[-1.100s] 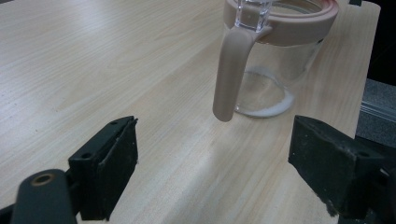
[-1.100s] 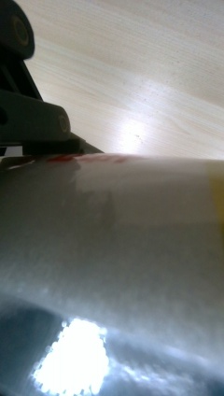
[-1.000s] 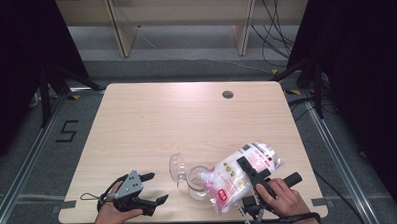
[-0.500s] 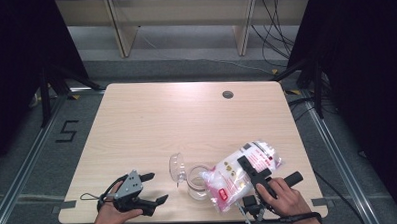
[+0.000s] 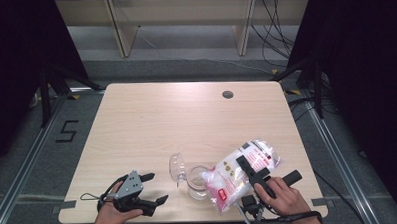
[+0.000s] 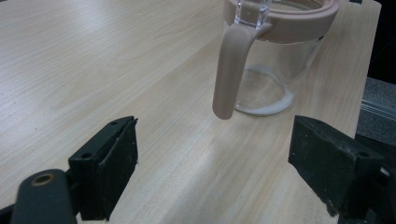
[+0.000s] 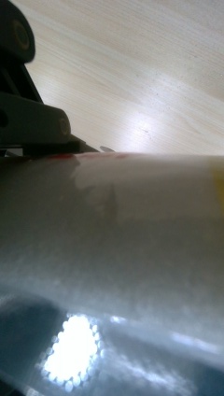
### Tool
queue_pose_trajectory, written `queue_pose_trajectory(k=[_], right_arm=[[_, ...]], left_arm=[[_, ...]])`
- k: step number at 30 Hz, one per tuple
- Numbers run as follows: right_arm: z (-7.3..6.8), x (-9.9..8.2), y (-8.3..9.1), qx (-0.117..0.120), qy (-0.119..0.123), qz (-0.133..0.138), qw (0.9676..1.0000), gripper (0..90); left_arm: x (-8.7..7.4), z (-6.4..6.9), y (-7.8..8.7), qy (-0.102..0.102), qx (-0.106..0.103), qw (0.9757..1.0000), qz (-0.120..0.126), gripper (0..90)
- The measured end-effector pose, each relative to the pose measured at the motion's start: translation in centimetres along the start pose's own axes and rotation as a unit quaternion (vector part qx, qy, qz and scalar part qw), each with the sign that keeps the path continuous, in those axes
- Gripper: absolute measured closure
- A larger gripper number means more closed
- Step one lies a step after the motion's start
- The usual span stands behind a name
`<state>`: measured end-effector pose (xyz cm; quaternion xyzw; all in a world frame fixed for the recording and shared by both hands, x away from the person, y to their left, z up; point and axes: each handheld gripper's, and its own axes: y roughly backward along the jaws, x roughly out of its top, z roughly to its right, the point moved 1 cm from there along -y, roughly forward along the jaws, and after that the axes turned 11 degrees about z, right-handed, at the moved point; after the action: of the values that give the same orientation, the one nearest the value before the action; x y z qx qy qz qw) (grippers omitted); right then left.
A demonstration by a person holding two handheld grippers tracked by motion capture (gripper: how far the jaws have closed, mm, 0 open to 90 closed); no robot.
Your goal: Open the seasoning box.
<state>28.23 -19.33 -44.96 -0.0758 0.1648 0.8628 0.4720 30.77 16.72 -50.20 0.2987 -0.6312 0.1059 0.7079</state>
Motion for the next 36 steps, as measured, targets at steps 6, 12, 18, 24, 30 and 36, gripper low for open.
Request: queue_pose_trajectory(k=[6, 12, 18, 24, 30, 36], right_arm=[[0.0, 0.0, 0.0, 0.007, 0.009, -0.005, 0.9999, 51.1], [0.1, 0.0, -0.1, 0.006, 0.017, -0.005, 0.9998, 51.3], [2.4, 0.5, -1.3, 0.059, 0.156, 0.070, 0.9835, 51.5], [1.1, 0.2, -0.5, 0.037, 0.068, 0.016, 0.9969, 51.9], [1.1, 0.2, -0.6, 0.042, 0.061, 0.023, 0.9970, 52.0], [0.4, 0.1, -0.1, 0.028, 0.008, -0.008, 0.9995, 52.2]], left_arm=[[0.0, 0.0, 0.0, 0.000, 0.002, 1.0000, 0.000, 15.4], [-0.1, 0.2, 0.0, 0.012, 0.007, 0.9999, 0.000, 15.4], [-0.1, 0.2, 0.0, 0.014, 0.006, 0.9999, 0.001, 15.4], [-0.1, 0.2, 0.0, 0.013, 0.005, 0.9999, 0.000, 15.4], [-0.1, 0.2, 0.0, 0.013, 0.006, 0.9999, 0.001, 15.4], [-0.1, 0.3, 0.1, 0.010, 0.010, 0.9999, -0.003, 15.4]])
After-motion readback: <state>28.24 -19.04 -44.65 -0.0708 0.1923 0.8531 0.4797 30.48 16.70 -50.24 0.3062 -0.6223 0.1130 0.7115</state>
